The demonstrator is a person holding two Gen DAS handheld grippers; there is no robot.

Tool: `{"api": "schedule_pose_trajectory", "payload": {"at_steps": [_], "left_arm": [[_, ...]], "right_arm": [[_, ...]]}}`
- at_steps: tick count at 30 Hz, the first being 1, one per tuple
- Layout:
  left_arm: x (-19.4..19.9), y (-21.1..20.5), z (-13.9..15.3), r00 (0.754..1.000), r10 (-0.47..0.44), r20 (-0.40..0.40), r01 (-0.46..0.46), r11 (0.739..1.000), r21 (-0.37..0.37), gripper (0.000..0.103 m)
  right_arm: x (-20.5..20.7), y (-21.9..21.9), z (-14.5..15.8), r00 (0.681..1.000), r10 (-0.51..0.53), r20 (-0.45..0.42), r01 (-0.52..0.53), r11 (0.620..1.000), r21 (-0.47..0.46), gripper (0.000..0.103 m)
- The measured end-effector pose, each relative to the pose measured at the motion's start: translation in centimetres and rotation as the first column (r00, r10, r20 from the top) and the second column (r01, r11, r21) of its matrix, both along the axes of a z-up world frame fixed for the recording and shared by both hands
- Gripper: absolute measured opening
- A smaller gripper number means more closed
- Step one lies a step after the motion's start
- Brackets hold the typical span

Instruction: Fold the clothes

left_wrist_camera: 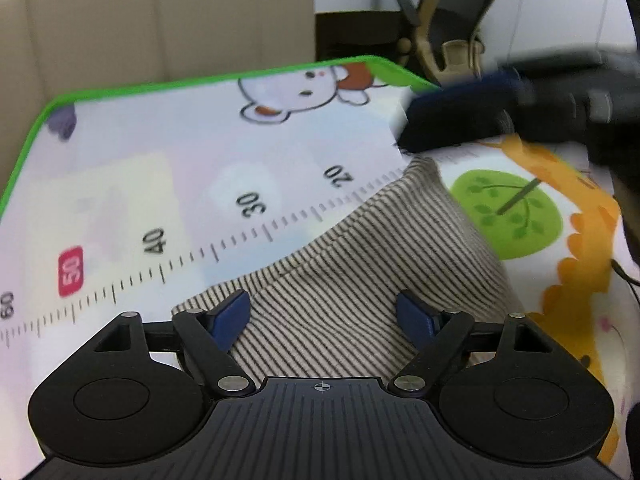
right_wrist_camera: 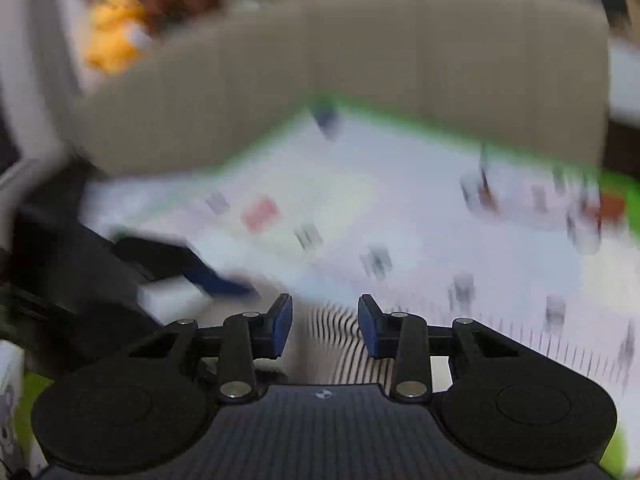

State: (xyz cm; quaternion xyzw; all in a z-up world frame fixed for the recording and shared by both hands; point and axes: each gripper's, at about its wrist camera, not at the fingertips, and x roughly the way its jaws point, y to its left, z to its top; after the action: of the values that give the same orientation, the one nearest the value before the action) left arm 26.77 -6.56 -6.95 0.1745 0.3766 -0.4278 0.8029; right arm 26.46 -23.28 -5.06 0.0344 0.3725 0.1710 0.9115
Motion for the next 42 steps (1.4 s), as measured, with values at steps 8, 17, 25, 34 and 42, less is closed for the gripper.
{"api": "schedule_pose_trajectory", "payload": {"at_steps": [8,17,25,34,42], "left_arm": [[-0.1,-0.7,-1.0,1.000,0.027,0.014,-0.027,0.999,0.040,0.092],[0.6,0.1,-0.5,0.999,0.027,-0.028,-0.027,1.000,0.011,0.092],[0.5,0.1,-0.6,0.999,0.024,-0.031,-0.023,1.000,0.016,0.093],[0.4,0.1,-0.7,0.999,0.023,-0.034,-0.022,0.999,0.027,0.095],[0.8,0.2,-0.9,0.998,0.035,-0.044,-0.034,0.999,0.023,0.096]], "right_arm": [[1.6,-1.3,-2.3,0.998,-0.043,-0.055,0.045,0.998,0.034,0.035],[-3.4,-4.2,0.5,0.996,-0.080,-0.027,0.082,0.993,0.087,0.041],[-5.3,-4.2,-4.2,0.975,-0.084,-0.207,0.093,0.995,0.034,0.048],[-4.5,-4.2,-0.6,0.997,-0.071,0.024,0.071,0.997,-0.025,0.040],[1.6,-2.3,-4.2,0.989,-0.085,-0.118,0.086,0.996,-0.002,0.037]]}}
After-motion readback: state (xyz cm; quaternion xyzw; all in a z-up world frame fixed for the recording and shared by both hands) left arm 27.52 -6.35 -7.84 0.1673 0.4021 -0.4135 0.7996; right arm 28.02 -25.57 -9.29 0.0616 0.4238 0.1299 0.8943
